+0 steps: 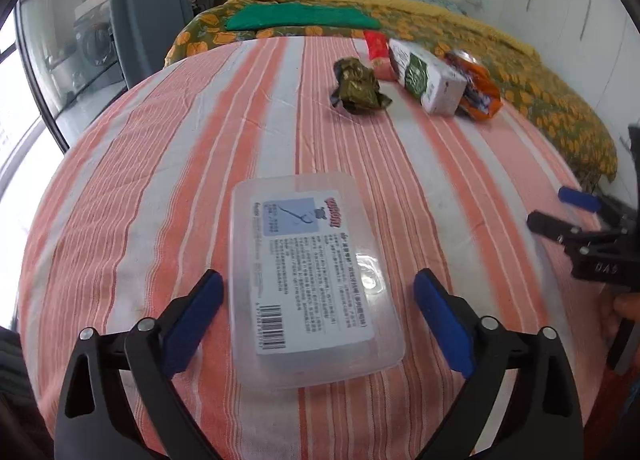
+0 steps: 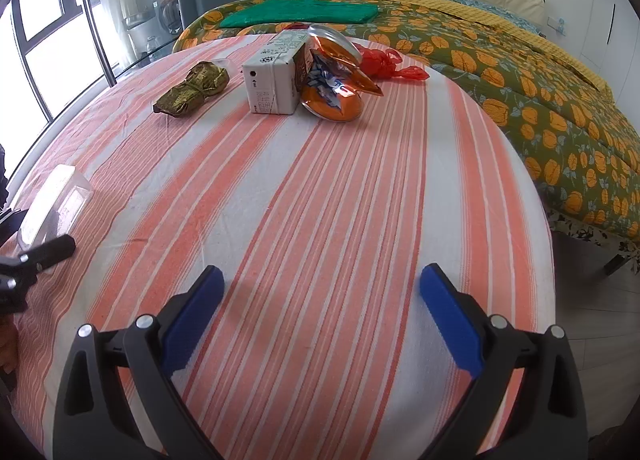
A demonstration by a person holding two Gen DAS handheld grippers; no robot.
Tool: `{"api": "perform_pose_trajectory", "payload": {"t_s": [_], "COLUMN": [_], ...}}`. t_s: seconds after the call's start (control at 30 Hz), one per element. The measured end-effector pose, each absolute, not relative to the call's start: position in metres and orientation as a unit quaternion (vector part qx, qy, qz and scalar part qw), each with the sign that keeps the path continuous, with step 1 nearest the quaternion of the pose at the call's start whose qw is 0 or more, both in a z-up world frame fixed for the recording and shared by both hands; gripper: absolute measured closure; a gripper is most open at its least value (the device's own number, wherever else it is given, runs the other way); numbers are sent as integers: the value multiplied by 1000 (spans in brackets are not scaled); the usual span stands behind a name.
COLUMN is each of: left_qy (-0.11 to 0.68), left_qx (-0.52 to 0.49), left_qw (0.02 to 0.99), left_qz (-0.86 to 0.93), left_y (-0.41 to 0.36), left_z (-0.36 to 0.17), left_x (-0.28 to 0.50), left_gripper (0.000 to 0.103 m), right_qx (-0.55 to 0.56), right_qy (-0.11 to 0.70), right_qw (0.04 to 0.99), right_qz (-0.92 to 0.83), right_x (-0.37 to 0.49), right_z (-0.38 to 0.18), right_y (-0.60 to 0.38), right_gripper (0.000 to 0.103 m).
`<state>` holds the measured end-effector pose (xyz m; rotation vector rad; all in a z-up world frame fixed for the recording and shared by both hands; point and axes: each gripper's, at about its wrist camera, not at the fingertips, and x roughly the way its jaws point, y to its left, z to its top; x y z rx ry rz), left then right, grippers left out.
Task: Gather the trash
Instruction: 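Grasp the clear plastic box with the left tool, then grasp the crushed orange can with the right tool while the left tool holds the plastic box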
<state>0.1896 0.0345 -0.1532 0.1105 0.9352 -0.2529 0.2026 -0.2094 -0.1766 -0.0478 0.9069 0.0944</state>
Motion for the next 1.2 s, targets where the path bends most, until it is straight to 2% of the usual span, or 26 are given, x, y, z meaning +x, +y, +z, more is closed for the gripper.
{"api": "perform_pose_trajectory", "payload": {"t_s": [0.2,0.43,0.6,0.73,0.8,0.87,0.9,0.93,1.2], "left_qy": [453,453,453,453,453,453,453,453,453], "left_qx": [63,62,62,62,62,62,62,62,62], "left_qw": [883,883,883,883,883,883,883,883,883], "left_qz": [-111,-110,-111,-111,-111,-111,-111,-111,-111], "left_y": [33,33,33,33,34,34,34,33,33], "left_z": [-155,-155,-155,-155,-155,-155,-155,-155,-155], "left_x": [189,189,190,190,190,190,190,190,190], "left_gripper": [5,5,4,5,5,5,5,5,5], "right_qx": [-14,98,-9,-63,-53,-44,-42,-38,-28], "right_qy": [438,436,437,420,420,415,417,424,415], "right_qw": [898,894,897,904,905,907,906,902,902], "right_qz": [50,21,56,48,45,54,61,67,112], "right_x": [202,226,272,307,324,333,335,336,267], "right_z": [-176,-161,-149,-143,-144,-144,-145,-147,-142], "right_y": [-213,-268,-240,-221,-222,-222,-222,-223,-219], "right_gripper": [7,8,9,17,21,38,56,63,67]}}
